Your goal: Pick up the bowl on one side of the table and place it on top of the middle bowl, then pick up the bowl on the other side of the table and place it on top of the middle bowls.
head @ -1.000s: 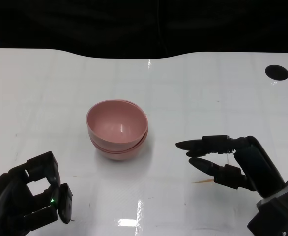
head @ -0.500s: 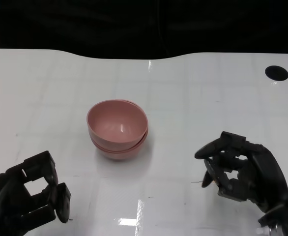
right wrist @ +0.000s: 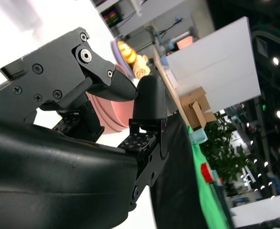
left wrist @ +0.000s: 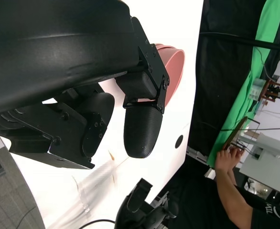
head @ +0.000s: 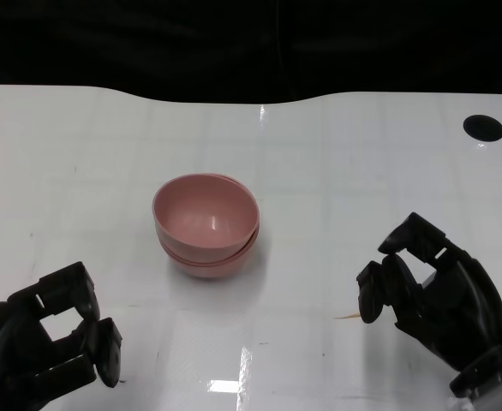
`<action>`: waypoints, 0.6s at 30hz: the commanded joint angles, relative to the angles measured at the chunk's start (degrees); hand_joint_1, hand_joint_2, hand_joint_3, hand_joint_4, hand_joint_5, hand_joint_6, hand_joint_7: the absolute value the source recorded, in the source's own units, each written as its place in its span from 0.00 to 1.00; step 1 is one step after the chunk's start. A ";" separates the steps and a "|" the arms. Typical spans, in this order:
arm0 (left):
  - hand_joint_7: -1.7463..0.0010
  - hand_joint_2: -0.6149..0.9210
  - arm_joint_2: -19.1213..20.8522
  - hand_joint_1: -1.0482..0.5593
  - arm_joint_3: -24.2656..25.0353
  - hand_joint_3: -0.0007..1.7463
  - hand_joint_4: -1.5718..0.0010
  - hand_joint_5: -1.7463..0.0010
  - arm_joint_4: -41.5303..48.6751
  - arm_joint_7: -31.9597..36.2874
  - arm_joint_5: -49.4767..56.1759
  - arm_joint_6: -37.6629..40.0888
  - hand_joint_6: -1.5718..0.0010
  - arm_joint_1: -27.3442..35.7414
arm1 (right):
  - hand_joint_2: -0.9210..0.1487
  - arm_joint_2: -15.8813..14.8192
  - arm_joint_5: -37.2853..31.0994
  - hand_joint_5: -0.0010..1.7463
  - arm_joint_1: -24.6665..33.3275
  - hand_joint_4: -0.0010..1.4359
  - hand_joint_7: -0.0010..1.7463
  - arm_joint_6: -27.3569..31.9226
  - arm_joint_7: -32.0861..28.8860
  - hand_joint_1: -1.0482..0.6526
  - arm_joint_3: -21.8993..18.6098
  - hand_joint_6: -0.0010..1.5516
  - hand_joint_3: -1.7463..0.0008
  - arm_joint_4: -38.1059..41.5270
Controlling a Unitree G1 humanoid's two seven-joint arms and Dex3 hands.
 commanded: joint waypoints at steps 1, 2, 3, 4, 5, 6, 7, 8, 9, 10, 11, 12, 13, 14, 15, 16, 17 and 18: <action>0.00 1.00 0.20 0.83 1.00 0.83 0.37 0.00 -0.92 1.13 -0.56 0.48 0.50 0.84 | 0.37 0.72 1.30 1.00 1.53 0.62 1.00 2.32 0.83 0.60 -2.02 0.43 0.24 -0.52; 0.00 1.00 0.26 0.83 1.10 0.83 0.37 0.00 -1.02 1.08 -0.59 0.43 0.50 0.97 | 0.38 1.01 1.26 1.00 1.74 0.62 1.00 2.33 1.59 0.60 -2.39 0.44 0.22 -0.15; 0.00 1.00 0.25 0.83 1.22 0.83 0.37 0.00 -1.11 1.10 -0.76 0.49 0.50 1.05 | 0.38 1.29 1.13 1.00 1.94 0.62 1.00 2.28 2.23 0.60 -2.74 0.44 0.21 0.18; 0.00 1.00 0.22 0.83 1.29 0.83 0.37 0.00 -1.18 1.13 -0.88 0.56 0.50 1.08 | 0.39 1.53 0.92 1.00 2.03 0.62 1.00 2.31 2.65 0.60 -3.06 0.44 0.21 0.33; 0.00 1.00 0.19 0.83 1.33 0.83 0.37 0.00 -1.21 1.15 -0.97 0.63 0.50 1.09 | 0.39 1.73 0.69 1.00 2.07 0.62 1.00 2.39 2.88 0.60 -3.33 0.44 0.21 0.36; 0.00 1.00 0.05 0.83 1.64 0.83 0.36 0.00 -1.25 0.81 -1.45 0.46 0.49 1.29 | 0.39 1.86 0.75 1.00 2.39 0.62 1.00 2.61 3.54 0.60 -3.56 0.44 0.21 0.50; 0.00 1.00 -0.11 0.83 1.94 0.83 0.36 0.00 -1.34 0.73 -1.95 0.47 0.48 1.48 | 0.40 2.01 0.97 1.00 2.61 0.62 0.99 2.97 4.18 0.59 -3.82 0.44 0.21 0.70; 0.00 1.00 -0.12 0.82 2.20 0.83 0.35 0.00 -1.36 0.45 -2.55 0.49 0.48 1.64 | 0.40 2.10 1.26 1.00 2.79 0.61 0.99 3.52 4.81 0.59 -4.06 0.44 0.21 0.82; 0.00 1.00 -0.08 0.82 2.35 0.83 0.35 0.00 -1.37 0.30 -2.99 0.52 0.47 1.74 | 0.40 2.20 1.39 1.00 2.87 0.61 0.97 3.95 5.27 0.59 -4.29 0.45 0.21 0.89; 0.00 1.00 0.00 0.82 2.39 0.84 0.35 0.00 -1.37 0.26 -3.24 0.57 0.47 1.78 | 0.40 2.31 1.36 1.00 2.87 0.61 0.97 4.26 5.55 0.59 -4.52 0.45 0.22 0.90; 0.00 1.00 0.07 0.82 2.39 0.84 0.35 0.00 -1.37 0.24 -3.40 0.57 0.47 1.81 | 0.40 2.43 1.24 1.00 2.86 0.61 0.96 4.47 5.74 0.59 -4.72 0.46 0.22 0.88; 0.00 1.00 -0.29 0.82 2.75 0.84 0.35 0.00 -1.25 -0.08 -4.32 0.44 0.47 2.02 | 0.40 2.34 1.77 1.00 2.85 0.61 0.96 4.76 7.06 0.59 -5.09 0.46 0.22 1.20; 0.00 1.00 -0.56 0.81 2.99 0.84 0.34 0.00 -1.15 -0.29 -5.02 0.34 0.47 2.17 | 0.42 2.26 2.17 1.00 2.82 0.61 0.91 5.01 8.09 0.58 -5.41 0.49 0.22 1.46; 0.00 1.00 -0.78 0.80 3.13 0.84 0.34 0.00 -1.36 0.10 -5.58 0.50 0.46 2.40 | 0.42 2.18 2.43 1.00 2.80 0.61 0.89 5.16 8.84 0.58 -5.74 0.50 0.23 1.71; 0.00 1.00 -0.89 0.80 3.19 0.84 0.33 0.00 -1.46 0.29 -5.98 0.49 0.46 2.58 | 0.42 2.14 2.54 1.00 2.77 0.61 0.88 5.23 9.40 0.58 -6.04 0.51 0.23 1.96; 0.00 1.00 -0.96 0.79 3.19 0.84 0.33 0.00 -1.61 0.56 -6.23 0.53 0.46 2.74 | 0.43 2.08 2.54 1.00 2.60 0.61 0.86 4.96 10.26 0.58 -6.36 0.52 0.23 2.47; 0.00 1.00 -1.00 0.79 3.20 0.84 0.33 0.00 -1.69 0.70 -6.42 0.54 0.46 2.85 | 0.42 2.07 2.49 1.00 2.47 0.62 0.86 4.77 10.96 0.58 -6.65 0.53 0.23 2.88; 0.00 1.00 -0.99 0.79 3.18 0.84 0.33 0.00 -1.71 0.75 -6.59 0.51 0.46 2.91 | 0.42 2.12 2.40 1.00 2.36 0.62 0.85 4.65 11.49 0.57 -6.88 0.53 0.23 3.16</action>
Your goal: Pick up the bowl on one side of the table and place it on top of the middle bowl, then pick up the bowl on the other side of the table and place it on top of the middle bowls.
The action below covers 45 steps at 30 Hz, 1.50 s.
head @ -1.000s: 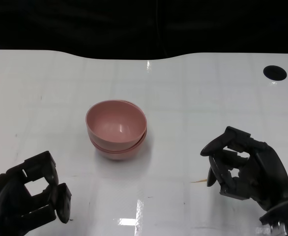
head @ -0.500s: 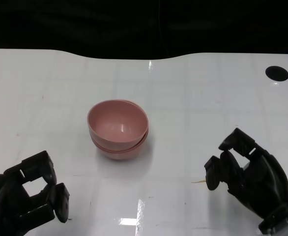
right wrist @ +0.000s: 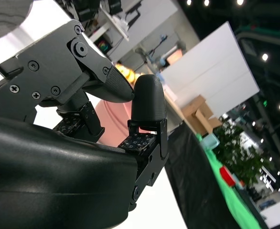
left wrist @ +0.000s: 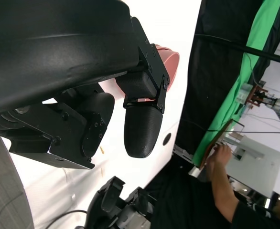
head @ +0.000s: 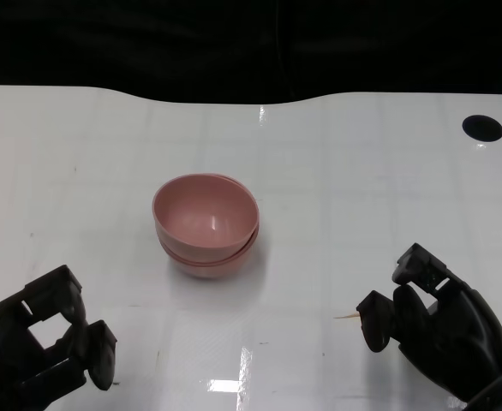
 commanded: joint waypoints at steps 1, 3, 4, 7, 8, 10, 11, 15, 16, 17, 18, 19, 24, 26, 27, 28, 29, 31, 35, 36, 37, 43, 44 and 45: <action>0.00 1.00 0.01 0.79 0.72 0.84 0.33 0.00 -0.86 0.67 -0.90 0.27 0.46 0.70 | 0.42 -0.02 0.41 1.00 -0.18 0.62 0.86 -0.89 1.96 0.57 -1.46 0.53 0.23 1.48; 0.00 1.00 -0.01 0.78 0.81 0.84 0.33 0.00 -1.20 1.37 -1.26 0.66 0.46 0.86 | 0.41 0.31 0.11 1.00 -0.29 0.64 0.89 -1.70 2.66 0.57 -1.92 0.52 0.23 2.19; 0.00 1.00 -0.01 0.78 0.92 0.83 0.33 0.00 -1.45 1.91 -1.48 1.05 0.46 0.91 | 0.40 0.43 0.00 1.00 -0.28 0.64 0.90 -1.54 2.34 0.57 -2.08 0.51 0.23 2.21; 0.00 1.00 -0.02 0.78 1.03 0.83 0.33 0.00 -1.96 3.05 -1.78 1.54 0.46 1.00 | 0.41 1.04 -0.63 1.00 -0.11 0.65 0.94 -1.57 1.41 0.57 -2.26 0.48 0.20 1.64; 0.00 1.00 0.00 0.78 1.00 0.83 0.33 0.00 -2.12 3.28 -1.71 1.53 0.46 1.04 | 0.41 1.21 -0.75 1.00 -0.04 0.65 0.95 -1.53 1.31 0.57 -2.28 0.47 0.20 1.38; 0.00 1.00 0.06 0.78 0.93 0.82 0.33 0.00 -2.33 3.47 -1.54 1.36 0.46 1.19 | 0.41 1.43 -0.60 1.00 0.05 0.65 0.96 -1.15 1.42 0.57 -2.40 0.47 0.19 1.09; 0.00 1.00 0.08 0.78 0.89 0.82 0.33 0.00 -2.28 3.35 -1.49 1.17 0.46 1.25 | 0.41 1.51 -0.58 1.00 0.21 0.65 0.96 -0.88 1.20 0.57 -2.47 0.46 0.19 0.77; 0.00 1.00 0.11 0.77 0.93 0.83 0.33 0.00 -2.10 2.98 -1.77 1.04 0.46 1.30 | 0.41 1.91 -1.05 1.00 0.65 0.64 0.97 -0.95 0.19 0.57 -2.52 0.45 0.19 -0.13; 0.00 1.00 0.07 0.77 0.97 0.83 0.33 0.00 -2.15 3.15 -1.98 1.27 0.46 1.27 | 0.40 2.02 -1.23 1.00 0.76 0.64 0.97 -1.03 -0.21 0.58 -2.49 0.45 0.19 -0.45; 0.00 1.00 0.07 0.77 0.96 0.83 0.32 0.00 -2.34 3.49 -2.00 1.51 0.46 1.26 | 0.40 2.07 -1.41 1.00 0.91 0.64 0.97 -1.13 -0.50 0.58 -2.42 0.45 0.19 -0.78; 0.00 1.00 0.03 0.77 0.93 0.83 0.32 0.00 -2.57 3.88 -1.91 1.65 0.46 1.27 | 0.40 1.89 -1.39 1.00 0.95 0.64 0.97 -1.03 -0.28 0.58 -2.38 0.45 0.19 -0.89; 0.00 1.00 0.02 0.77 0.87 0.83 0.32 0.00 -2.67 3.98 -1.73 1.56 0.46 1.28 | 0.39 1.77 -1.24 1.00 0.88 0.64 0.98 -1.00 0.16 0.58 -2.45 0.45 0.19 -0.74; 0.00 1.00 -0.35 0.77 0.62 0.83 0.32 0.00 -2.72 3.53 -1.25 0.72 0.45 1.45 | 0.40 2.16 -0.93 1.00 0.78 0.64 0.99 -1.96 1.29 0.58 -3.13 0.44 0.19 0.33; 0.00 1.00 -0.25 0.77 0.63 0.83 0.32 0.00 -2.57 3.06 -1.29 0.67 0.45 1.40 | 0.40 2.44 -0.68 1.00 0.73 0.64 0.98 -2.53 2.15 0.58 -3.44 0.45 0.19 0.98; 0.00 1.00 -0.11 0.77 0.65 0.84 0.32 0.00 -2.30 2.61 -1.32 0.56 0.45 1.29 | 0.39 2.65 -0.57 1.00 0.75 0.64 0.97 -2.81 2.43 0.58 -3.63 0.45 0.20 1.21; 0.00 1.00 -0.01 0.78 0.67 0.85 0.31 0.00 -2.11 2.31 -1.35 0.48 0.44 1.21 | 0.38 2.82 -0.54 1.00 0.77 0.64 0.97 -3.02 2.60 0.58 -3.78 0.45 0.21 1.35; 0.00 1.00 0.05 0.78 0.67 0.85 0.30 0.00 -2.00 2.14 -1.35 0.42 0.44 1.16 | 0.38 2.94 -0.56 1.00 0.76 0.64 0.96 -3.17 2.73 0.58 -3.89 0.45 0.21 1.47; 0.00 1.00 0.02 0.78 0.62 0.85 0.30 0.00 -2.23 2.36 -1.34 0.49 0.43 1.15 | 0.38 3.13 -1.07 1.00 1.12 0.64 0.96 -3.27 1.93 0.58 -3.97 0.45 0.21 0.87; 0.00 1.00 0.13 0.80 0.63 0.86 0.27 0.00 -2.82 3.08 -1.63 1.25 0.42 1.05 | 0.37 3.75 -1.82 1.00 2.07 0.63 0.97 -3.72 0.27 0.58 -4.02 0.44 0.21 -0.54; 0.00 1.00 0.17 0.80 0.69 0.86 0.27 0.00 -2.94 3.42 -1.76 1.60 0.42 0.95 | 0.36 3.94 -1.89 1.00 2.33 0.63 0.97 -3.80 -0.04 0.58 -3.99 0.44 0.21 -0.88; 0.00 1.00 0.19 0.80 0.72 0.86 0.27 0.00 -2.99 3.59 -1.83 1.80 0.42 0.86 | 0.36 4.02 -1.92 1.00 2.52 0.63 0.98 -3.86 -0.17 0.58 -3.97 0.43 0.21 -1.07; 0.00 1.00 0.50 0.80 0.61 0.85 0.27 0.00 -2.94 3.76 -1.15 2.00 0.43 0.24 | 0.38 4.25 -1.77 1.00 3.33 0.61 1.00 -4.19 -0.26 0.58 -3.91 0.41 0.21 -1.89; 0.00 1.00 0.62 0.80 0.51 0.85 0.27 0.00 -2.85 3.67 -0.88 1.93 0.43 0.15 | 0.39 4.27 -1.84 1.00 3.53 0.62 0.99 -4.04 -0.60 0.58 -3.88 0.42 0.21 -2.19; 0.00 1.00 0.71 0.80 0.44 0.85 0.27 0.00 -2.68 3.48 -0.73 1.83 0.43 0.03 | 0.40 4.32 -1.87 1.00 3.71 0.62 0.99 -3.82 -1.06 0.58 -3.85 0.42 0.21 -2.55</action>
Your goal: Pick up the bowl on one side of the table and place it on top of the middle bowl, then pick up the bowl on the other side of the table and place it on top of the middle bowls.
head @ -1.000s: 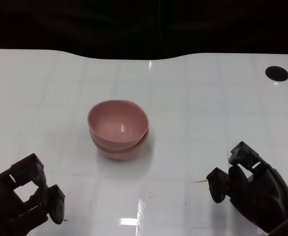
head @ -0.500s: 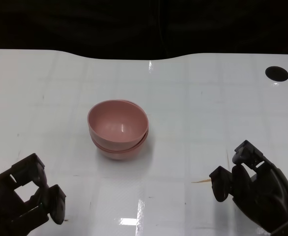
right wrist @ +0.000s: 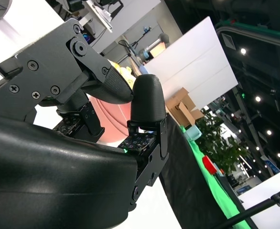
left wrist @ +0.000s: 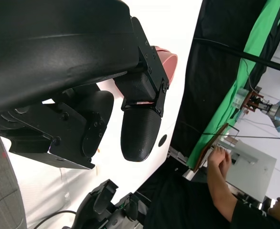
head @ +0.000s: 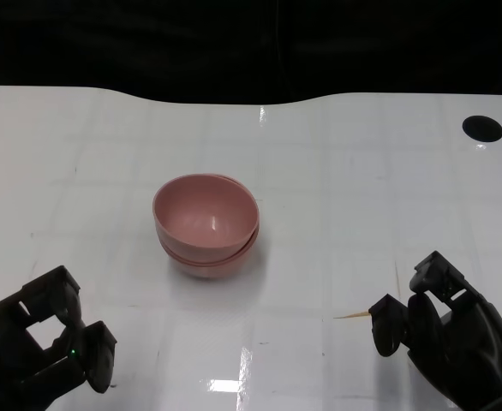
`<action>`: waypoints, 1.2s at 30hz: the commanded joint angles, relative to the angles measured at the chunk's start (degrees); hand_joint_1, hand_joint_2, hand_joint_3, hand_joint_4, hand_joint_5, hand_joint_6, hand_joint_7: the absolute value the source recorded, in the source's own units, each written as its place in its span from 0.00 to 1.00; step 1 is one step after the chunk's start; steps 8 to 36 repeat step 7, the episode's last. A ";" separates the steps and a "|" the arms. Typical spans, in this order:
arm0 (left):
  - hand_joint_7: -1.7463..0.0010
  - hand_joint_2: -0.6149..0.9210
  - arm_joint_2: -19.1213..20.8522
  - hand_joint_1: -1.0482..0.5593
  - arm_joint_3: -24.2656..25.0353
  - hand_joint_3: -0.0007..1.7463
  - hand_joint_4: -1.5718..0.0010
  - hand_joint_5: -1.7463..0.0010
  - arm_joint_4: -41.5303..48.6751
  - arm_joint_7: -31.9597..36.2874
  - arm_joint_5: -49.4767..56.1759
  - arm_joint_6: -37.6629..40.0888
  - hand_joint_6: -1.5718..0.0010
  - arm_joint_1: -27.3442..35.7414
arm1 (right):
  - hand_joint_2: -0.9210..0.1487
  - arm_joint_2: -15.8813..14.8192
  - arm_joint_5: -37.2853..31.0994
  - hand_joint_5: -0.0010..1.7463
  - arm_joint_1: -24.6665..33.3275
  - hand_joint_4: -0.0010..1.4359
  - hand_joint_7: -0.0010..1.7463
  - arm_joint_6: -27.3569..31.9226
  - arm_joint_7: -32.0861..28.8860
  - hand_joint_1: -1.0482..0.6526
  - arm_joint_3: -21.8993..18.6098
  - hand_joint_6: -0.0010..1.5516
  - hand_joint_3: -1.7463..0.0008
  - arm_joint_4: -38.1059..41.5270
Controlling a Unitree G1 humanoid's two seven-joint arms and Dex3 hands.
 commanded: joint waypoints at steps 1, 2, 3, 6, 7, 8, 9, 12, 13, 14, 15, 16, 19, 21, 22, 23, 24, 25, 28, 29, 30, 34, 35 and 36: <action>0.00 1.00 1.06 0.80 0.16 0.85 0.27 0.00 -0.37 0.54 0.53 0.11 0.43 -0.45 | 0.40 0.08 0.14 1.00 1.04 0.62 0.99 -0.20 -1.43 0.58 -0.52 0.42 0.21 -1.79; 0.00 1.00 1.09 0.81 0.08 0.85 0.27 0.00 -0.32 0.64 0.71 0.10 0.43 -0.54 | 0.40 0.00 0.21 1.00 1.15 0.62 0.99 0.05 -1.63 0.58 -0.46 0.42 0.21 -2.05; 0.00 1.00 1.12 0.81 0.02 0.85 0.27 0.00 -0.09 0.59 0.87 -0.01 0.43 -0.67 | 0.40 -0.05 0.29 1.00 1.25 0.62 0.99 0.07 -1.64 0.58 -0.41 0.43 0.21 -2.20; 0.00 1.00 1.01 0.81 -0.09 0.85 0.27 0.00 0.09 0.87 1.07 0.13 0.43 -1.02 | 0.40 -0.27 0.42 1.00 1.23 0.62 0.99 0.08 -1.64 0.58 -0.47 0.43 0.21 -2.24; 0.00 1.00 0.98 0.81 -0.09 0.85 0.27 0.00 0.13 0.88 1.08 0.19 0.43 -1.10 | 0.39 -0.29 0.42 1.00 1.24 0.62 0.98 0.10 -1.68 0.59 -0.48 0.43 0.21 -2.29; 0.00 1.00 0.98 0.81 -0.09 0.85 0.27 0.00 0.13 0.88 1.08 0.19 0.43 -1.10 | 0.39 -0.29 0.42 1.00 1.24 0.62 0.98 0.10 -1.68 0.59 -0.48 0.43 0.21 -2.29; 0.00 1.00 0.98 0.81 -0.09 0.85 0.27 0.00 0.13 0.88 1.08 0.19 0.43 -1.10 | 0.39 -0.29 0.42 1.00 1.24 0.62 0.98 0.10 -1.68 0.59 -0.48 0.43 0.21 -2.29; 0.00 1.00 0.98 0.81 -0.09 0.85 0.27 0.00 0.13 0.88 1.08 0.19 0.43 -1.10 | 0.39 -0.29 0.42 1.00 1.24 0.62 0.98 0.10 -1.68 0.59 -0.48 0.43 0.21 -2.29; 0.00 1.00 0.98 0.81 -0.09 0.85 0.27 0.00 0.13 0.88 1.08 0.19 0.43 -1.10 | 0.39 -0.29 0.42 1.00 1.24 0.62 0.98 0.10 -1.68 0.59 -0.48 0.43 0.21 -2.29; 0.00 1.00 0.98 0.81 -0.09 0.85 0.27 0.00 0.13 0.88 1.08 0.19 0.43 -1.10 | 0.39 -0.29 0.42 1.00 1.24 0.62 0.98 0.10 -1.68 0.59 -0.48 0.43 0.21 -2.29; 0.00 1.00 0.98 0.81 -0.09 0.85 0.27 0.00 0.13 0.88 1.08 0.19 0.43 -1.10 | 0.39 -0.29 0.42 1.00 1.24 0.62 0.98 0.10 -1.68 0.59 -0.48 0.43 0.21 -2.29; 0.00 1.00 0.98 0.81 -0.09 0.85 0.27 0.00 0.13 0.88 1.08 0.19 0.43 -1.10 | 0.39 -0.29 0.42 1.00 1.24 0.62 0.98 0.10 -1.68 0.59 -0.48 0.43 0.21 -2.29; 0.00 1.00 0.98 0.81 -0.09 0.85 0.27 0.00 0.13 0.88 1.08 0.19 0.43 -1.10 | 0.39 -0.29 0.42 1.00 1.24 0.62 0.98 0.10 -1.68 0.59 -0.48 0.43 0.21 -2.29; 0.00 1.00 0.98 0.81 -0.09 0.85 0.27 0.00 0.13 0.88 1.08 0.19 0.43 -1.10 | 0.39 -0.29 0.42 1.00 1.24 0.62 0.98 0.10 -1.68 0.59 -0.48 0.43 0.21 -2.29; 0.00 1.00 0.98 0.81 -0.09 0.85 0.27 0.00 0.13 0.88 1.08 0.19 0.43 -1.10 | 0.39 -0.29 0.42 1.00 1.24 0.62 0.98 0.10 -1.68 0.59 -0.48 0.43 0.21 -2.29; 0.00 1.00 0.98 0.81 -0.09 0.85 0.27 0.00 0.13 0.88 1.08 0.19 0.43 -1.10 | 0.39 -0.29 0.42 1.00 1.24 0.62 0.98 0.10 -1.68 0.59 -0.48 0.43 0.21 -2.29; 0.00 1.00 0.98 0.81 -0.09 0.85 0.27 0.00 0.13 0.88 1.08 0.19 0.43 -1.10 | 0.39 -0.29 0.42 1.00 1.24 0.62 0.98 0.10 -1.68 0.59 -0.48 0.43 0.21 -2.29; 0.00 1.00 0.98 0.81 -0.09 0.85 0.27 0.00 0.13 0.88 1.08 0.19 0.43 -1.10 | 0.39 -0.29 0.42 1.00 1.24 0.62 0.98 0.10 -1.68 0.59 -0.48 0.43 0.21 -2.29; 0.00 1.00 0.98 0.81 -0.09 0.85 0.27 0.00 0.13 0.88 1.08 0.19 0.43 -1.10 | 0.39 -0.29 0.42 1.00 1.24 0.62 0.98 0.10 -1.68 0.59 -0.48 0.43 0.21 -2.29; 0.00 1.00 0.98 0.81 -0.09 0.85 0.27 0.00 0.13 0.88 1.08 0.19 0.43 -1.10 | 0.39 -0.29 0.42 1.00 1.24 0.62 0.98 0.10 -1.68 0.59 -0.48 0.43 0.21 -2.29; 0.00 1.00 0.98 0.81 -0.09 0.85 0.27 0.00 0.13 0.88 1.08 0.19 0.43 -1.10 | 0.39 -0.29 0.42 1.00 1.24 0.62 0.98 0.10 -1.68 0.59 -0.48 0.43 0.21 -2.29; 0.00 1.00 0.98 0.81 -0.09 0.85 0.27 0.00 0.13 0.88 1.08 0.19 0.43 -1.10 | 0.39 -0.29 0.42 1.00 1.24 0.62 0.98 0.10 -1.68 0.59 -0.48 0.43 0.21 -2.29; 0.00 1.00 0.98 0.81 -0.09 0.85 0.27 0.00 0.13 0.88 1.08 0.19 0.43 -1.10 | 0.39 -0.29 0.42 1.00 1.24 0.62 0.98 0.10 -1.68 0.59 -0.48 0.43 0.21 -2.29; 0.00 1.00 0.98 0.81 -0.09 0.85 0.27 0.00 0.13 0.88 1.08 0.19 0.43 -1.10 | 0.39 -0.29 0.42 1.00 1.24 0.62 0.98 0.10 -1.68 0.59 -0.48 0.43 0.21 -2.29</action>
